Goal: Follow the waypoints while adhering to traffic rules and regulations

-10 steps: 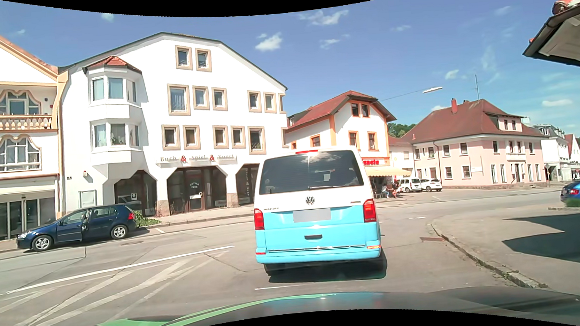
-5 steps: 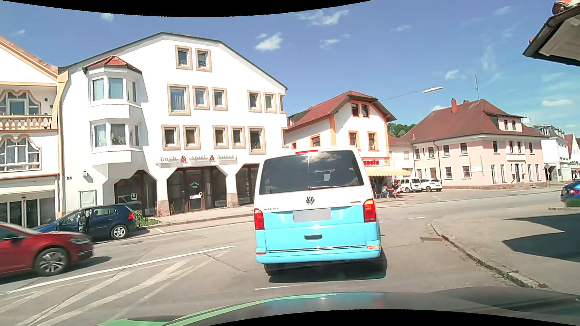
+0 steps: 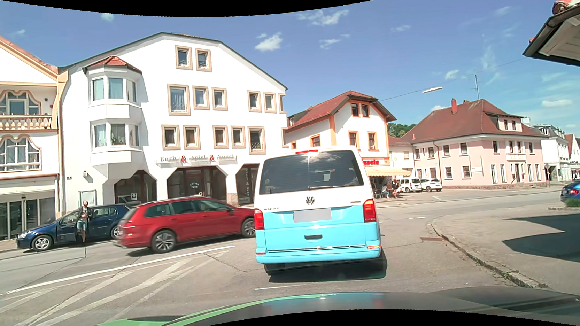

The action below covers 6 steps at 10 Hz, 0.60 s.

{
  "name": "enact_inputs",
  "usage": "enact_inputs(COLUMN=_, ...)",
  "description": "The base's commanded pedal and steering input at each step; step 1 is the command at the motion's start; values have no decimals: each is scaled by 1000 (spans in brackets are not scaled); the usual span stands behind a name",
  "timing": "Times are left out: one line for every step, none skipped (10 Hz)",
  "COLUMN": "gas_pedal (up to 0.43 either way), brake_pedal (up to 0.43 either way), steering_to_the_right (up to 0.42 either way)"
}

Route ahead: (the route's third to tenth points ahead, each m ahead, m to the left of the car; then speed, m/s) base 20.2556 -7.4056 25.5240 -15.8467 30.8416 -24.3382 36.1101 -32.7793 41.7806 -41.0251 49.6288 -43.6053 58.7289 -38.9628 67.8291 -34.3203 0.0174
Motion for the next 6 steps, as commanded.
enact_inputs(gas_pedal=0, brake_pedal=323, steering_to_the_right=48)
enact_inputs(gas_pedal=0, brake_pedal=317, steering_to_the_right=48)
enact_inputs(gas_pedal=0, brake_pedal=323, steering_to_the_right=48)
enact_inputs(gas_pedal=0, brake_pedal=323, steering_to_the_right=48)
enact_inputs(gas_pedal=0, brake_pedal=323, steering_to_the_right=48)
enact_inputs(gas_pedal=0, brake_pedal=323, steering_to_the_right=48)
